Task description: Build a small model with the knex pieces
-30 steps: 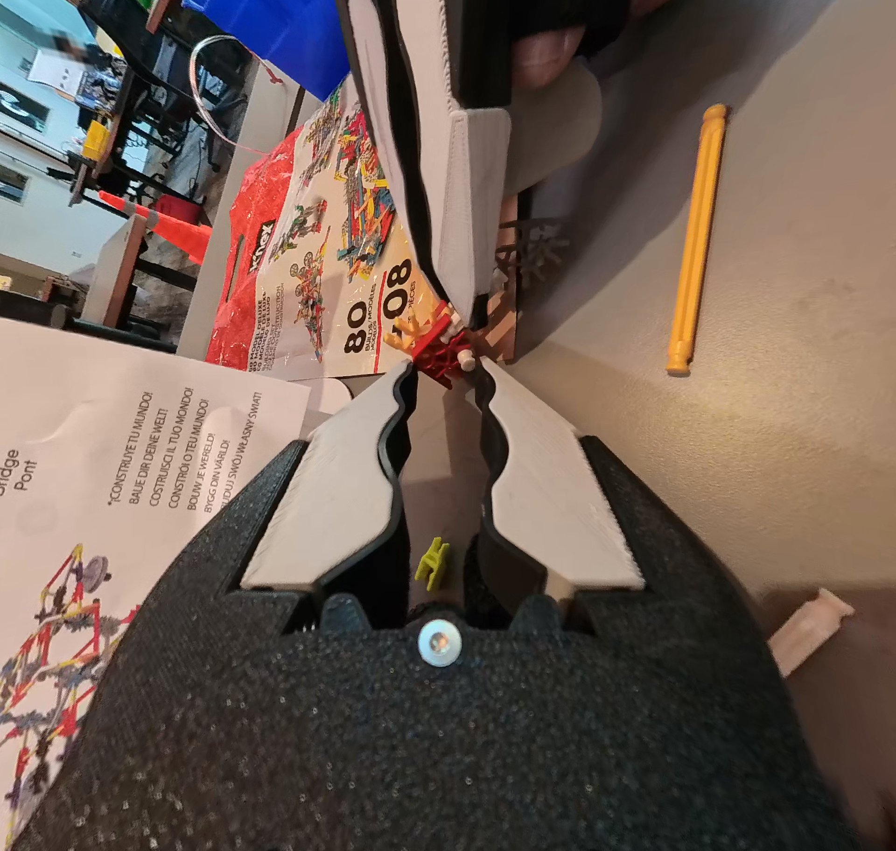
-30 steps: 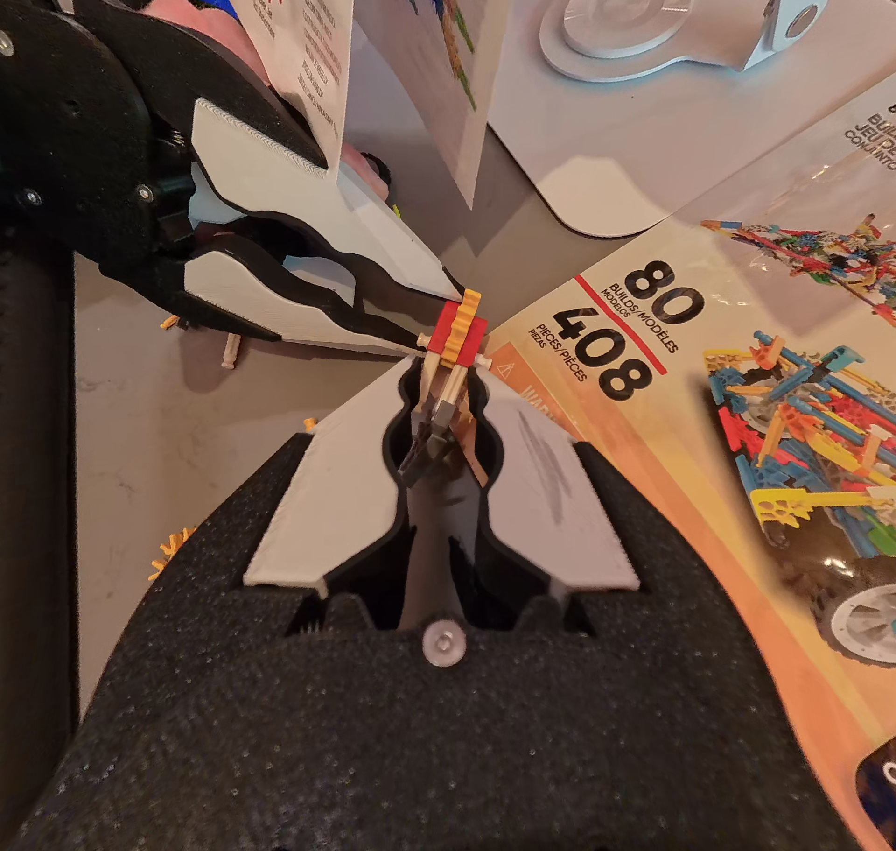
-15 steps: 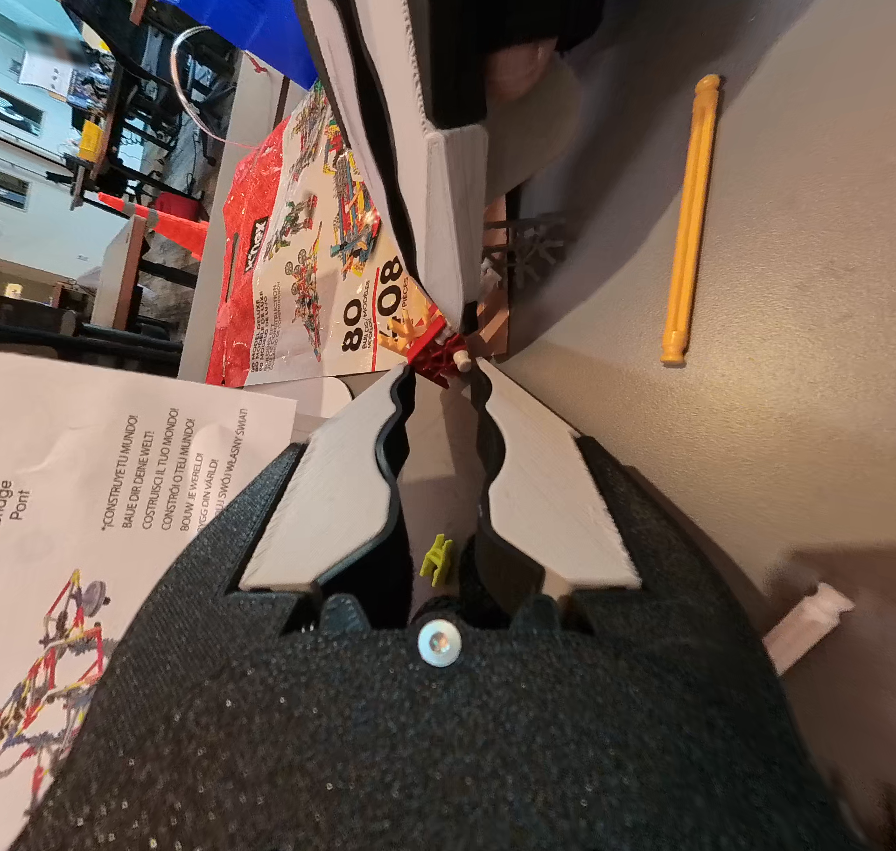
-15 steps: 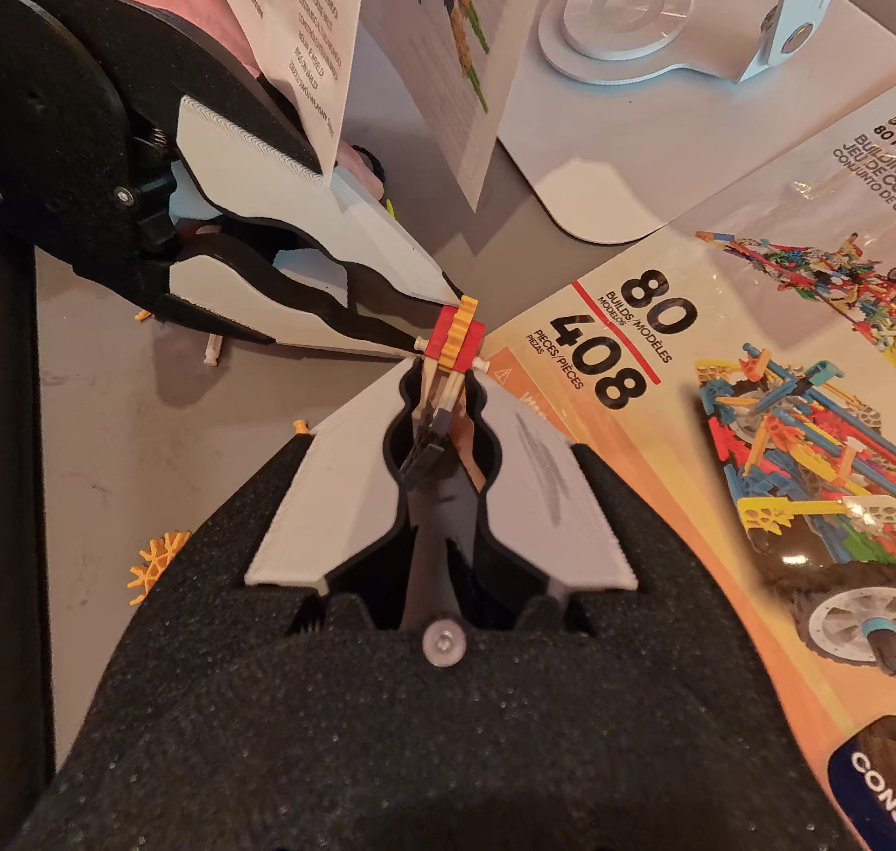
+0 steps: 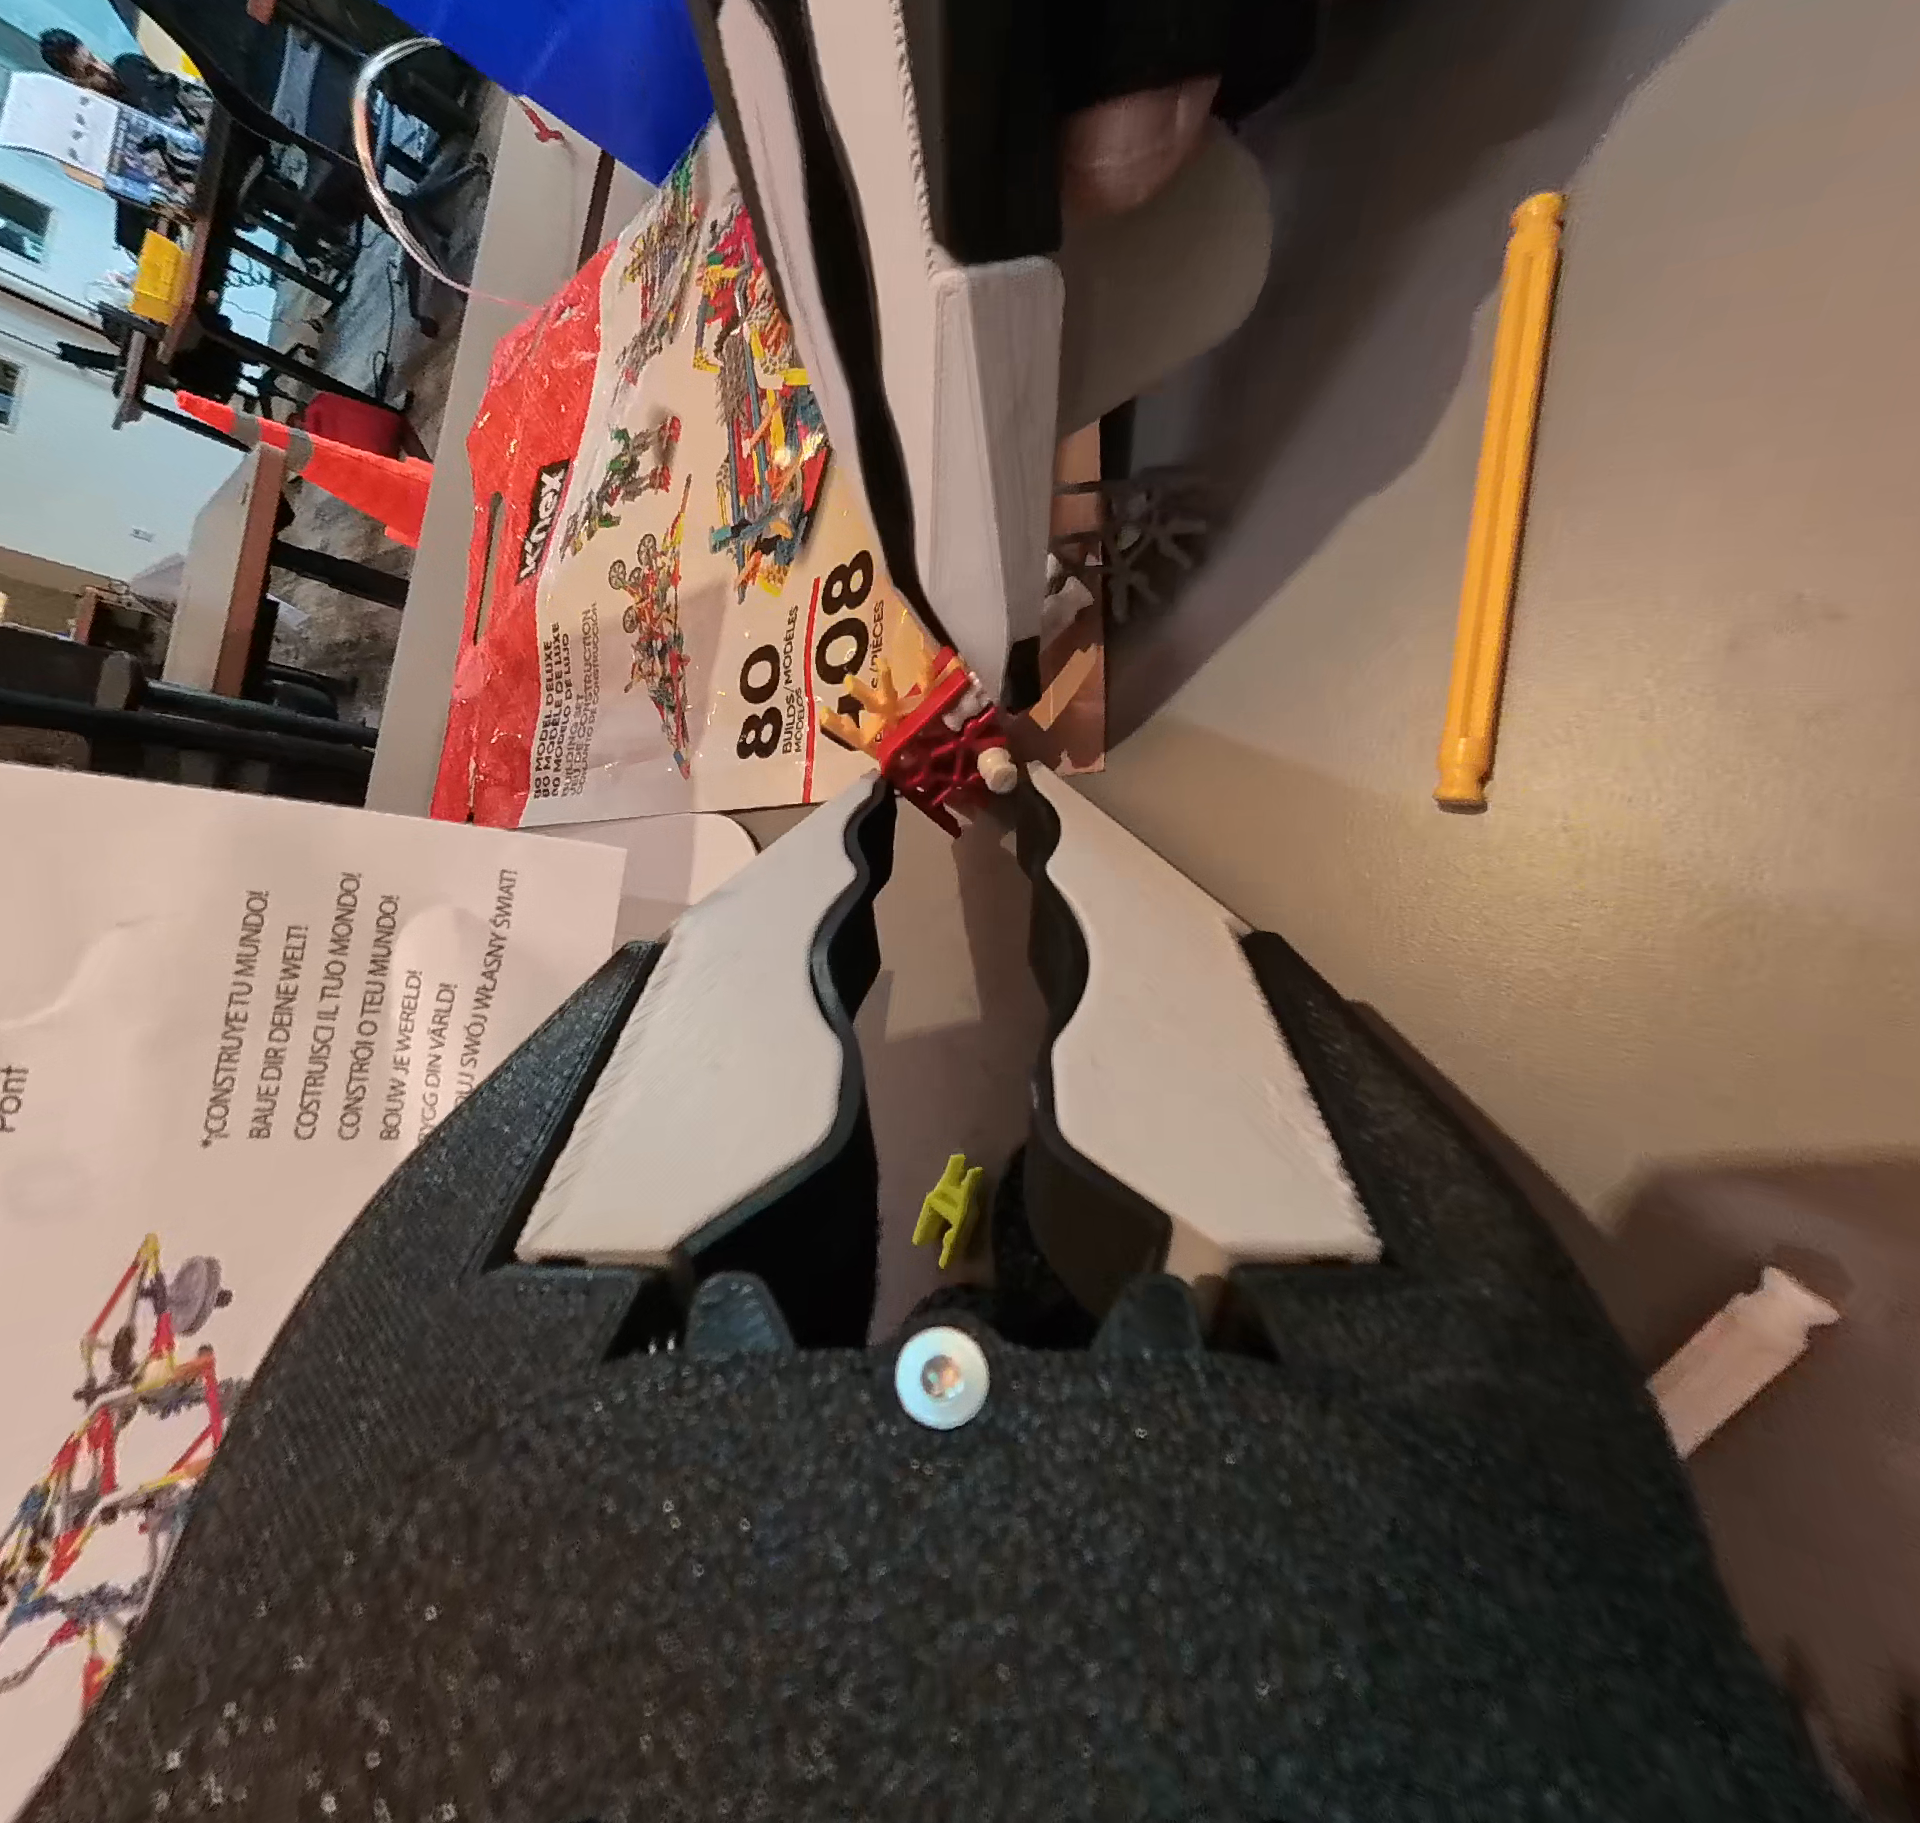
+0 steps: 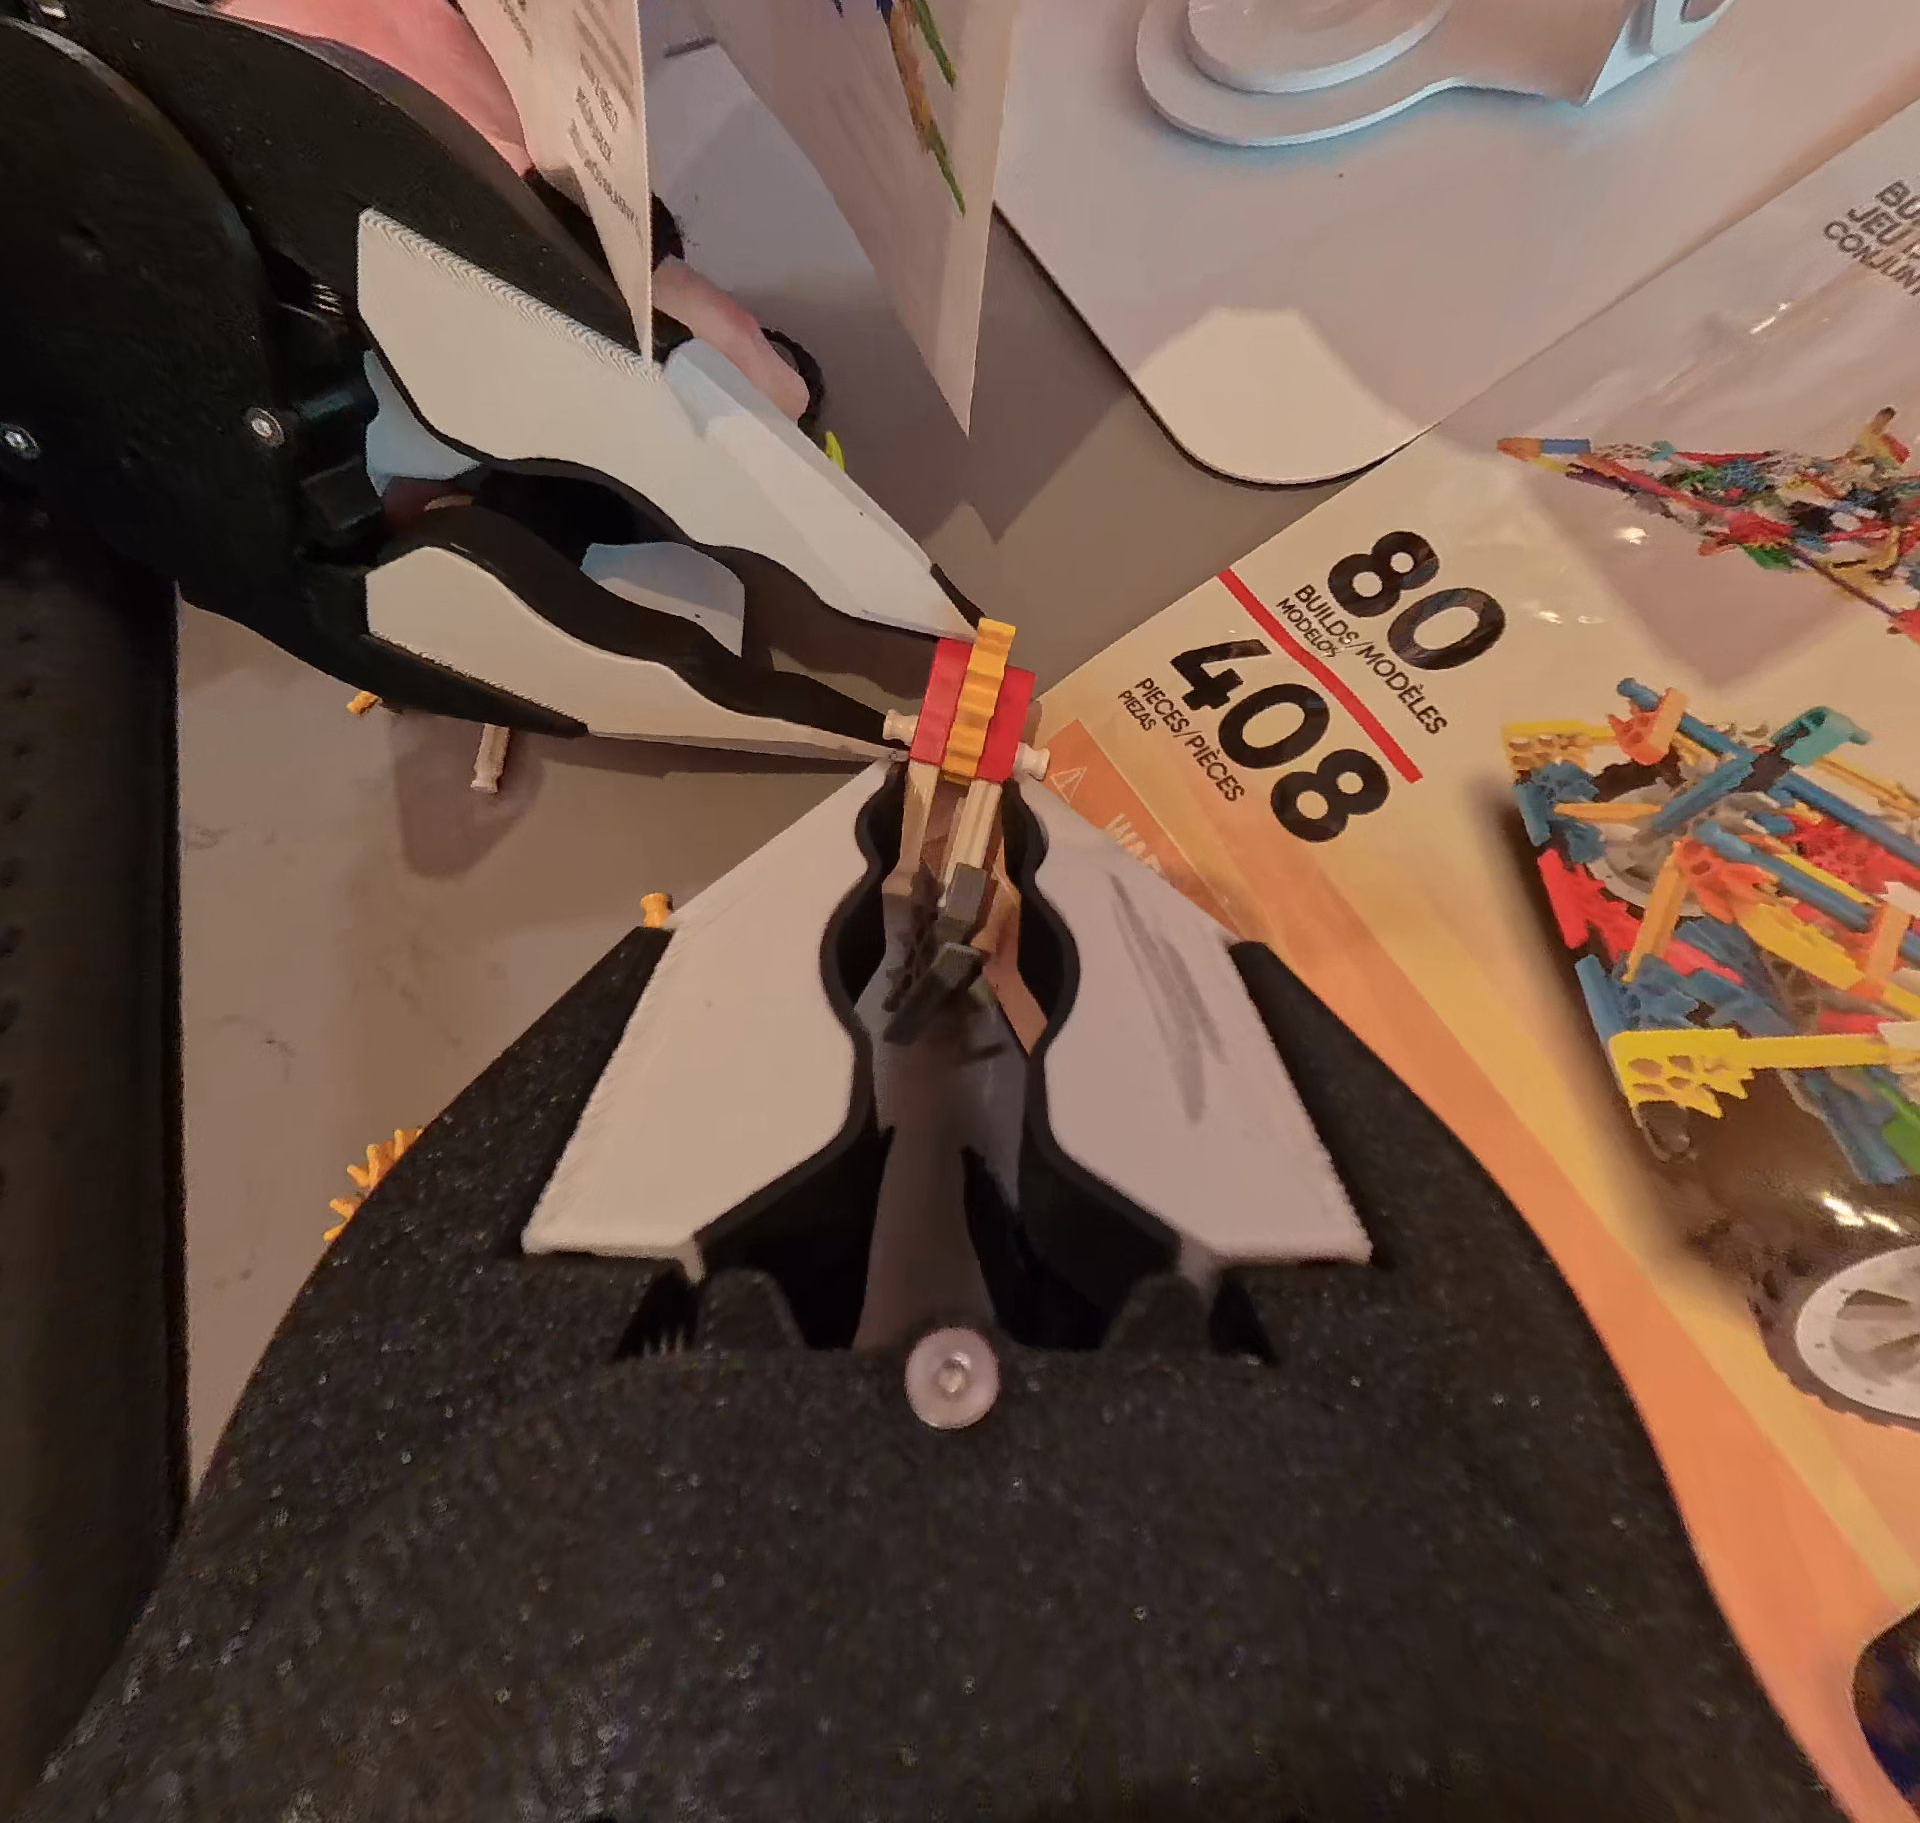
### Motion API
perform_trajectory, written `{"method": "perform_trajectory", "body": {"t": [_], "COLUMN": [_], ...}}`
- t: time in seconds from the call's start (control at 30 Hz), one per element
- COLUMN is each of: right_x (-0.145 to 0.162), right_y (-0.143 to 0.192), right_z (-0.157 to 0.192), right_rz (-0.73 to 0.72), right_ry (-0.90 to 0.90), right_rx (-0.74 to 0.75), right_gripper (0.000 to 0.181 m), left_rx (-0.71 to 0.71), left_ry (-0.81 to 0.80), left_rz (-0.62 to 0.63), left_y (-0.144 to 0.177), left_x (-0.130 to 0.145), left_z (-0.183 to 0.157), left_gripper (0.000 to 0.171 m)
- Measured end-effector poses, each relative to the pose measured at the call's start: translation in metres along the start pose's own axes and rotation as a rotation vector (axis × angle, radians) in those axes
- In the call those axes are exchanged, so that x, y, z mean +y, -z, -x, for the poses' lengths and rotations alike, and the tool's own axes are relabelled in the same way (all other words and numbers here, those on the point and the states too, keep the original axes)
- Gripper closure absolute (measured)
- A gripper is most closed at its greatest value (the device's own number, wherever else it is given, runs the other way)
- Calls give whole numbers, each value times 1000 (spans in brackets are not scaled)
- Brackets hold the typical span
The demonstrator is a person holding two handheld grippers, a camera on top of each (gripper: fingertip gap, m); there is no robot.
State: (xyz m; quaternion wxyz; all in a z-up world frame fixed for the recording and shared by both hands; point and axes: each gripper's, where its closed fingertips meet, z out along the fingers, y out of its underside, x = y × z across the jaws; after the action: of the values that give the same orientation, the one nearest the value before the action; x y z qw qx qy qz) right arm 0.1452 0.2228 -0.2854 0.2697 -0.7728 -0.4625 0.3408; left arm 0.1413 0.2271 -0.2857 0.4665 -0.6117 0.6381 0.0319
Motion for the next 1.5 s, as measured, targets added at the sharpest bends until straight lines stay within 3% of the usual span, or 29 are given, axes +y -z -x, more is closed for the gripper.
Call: {"method": "perform_trajectory", "body": {"t": [0.47, 0.73, 0.87, 1.07, 1.27, 1.5], "right_x": [4, 3, 2, 2, 2, 1], "right_y": [2, 4, 5, 5, 4, 3], "right_z": [-1, -2, -2, -3, -3, -4], "right_rz": [48, 41, 36, 33, 34, 25], "right_ry": [85, 68, 61, 56, 49, 42], "right_rx": [67, 71, 68, 66, 67, 61], "right_gripper": [162, 163, 164, 165, 165, 166], "left_rx": [-16, -121, -209, -236, -228, -163], "left_ry": [-19, -152, -250, -308, -287, -139], "left_rz": [3, 6, 3, 3, 15, -5], "left_y": [-1, -1, 1, 0, -1, -2], "left_x": [-1, -2, -5, -7, -6, -5], "left_z": [1, 4, 9, 7, 5, 3], "left_gripper": [151, 151, 139, 142, 148, 149]}}
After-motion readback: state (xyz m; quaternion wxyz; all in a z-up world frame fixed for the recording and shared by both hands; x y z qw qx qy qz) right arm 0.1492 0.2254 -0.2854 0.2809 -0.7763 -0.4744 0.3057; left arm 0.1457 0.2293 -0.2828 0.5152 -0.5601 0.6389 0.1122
